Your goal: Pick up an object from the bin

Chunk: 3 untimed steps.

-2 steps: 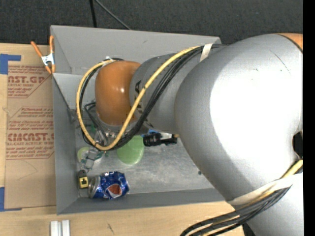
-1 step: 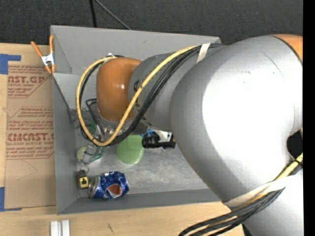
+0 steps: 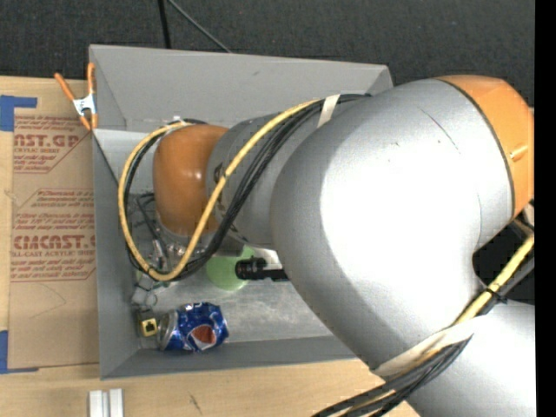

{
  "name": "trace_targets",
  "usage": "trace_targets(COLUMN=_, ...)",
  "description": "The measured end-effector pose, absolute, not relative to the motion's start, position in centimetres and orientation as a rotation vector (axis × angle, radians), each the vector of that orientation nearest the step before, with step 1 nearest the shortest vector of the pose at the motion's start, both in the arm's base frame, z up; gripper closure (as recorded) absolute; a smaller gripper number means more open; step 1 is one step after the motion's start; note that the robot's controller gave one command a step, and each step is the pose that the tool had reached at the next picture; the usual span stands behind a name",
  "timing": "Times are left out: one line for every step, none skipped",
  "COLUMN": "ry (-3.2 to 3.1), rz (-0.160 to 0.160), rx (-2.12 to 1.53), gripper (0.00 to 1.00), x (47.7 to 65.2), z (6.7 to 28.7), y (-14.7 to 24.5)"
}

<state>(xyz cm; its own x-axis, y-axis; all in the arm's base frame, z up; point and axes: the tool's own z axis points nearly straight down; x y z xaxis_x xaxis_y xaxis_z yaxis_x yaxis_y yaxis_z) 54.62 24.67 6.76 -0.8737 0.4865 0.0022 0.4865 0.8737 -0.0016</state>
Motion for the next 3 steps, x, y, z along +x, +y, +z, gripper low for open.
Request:
trace_targets(ry=-3.038, rz=0.001, rx=-0.788, gripper=0.0, x=54.6, z=6.7, y=24.7)
trace_targets(ry=-3.039, rz=-0.001, rx=-0.788, gripper=1.0, x=54.7, z=6.8, y=24.7)
trace_targets(ry=-3.048, rz=-0.009, rx=-0.787, gripper=1.0, x=54.8, z=16.4, y=24.9)
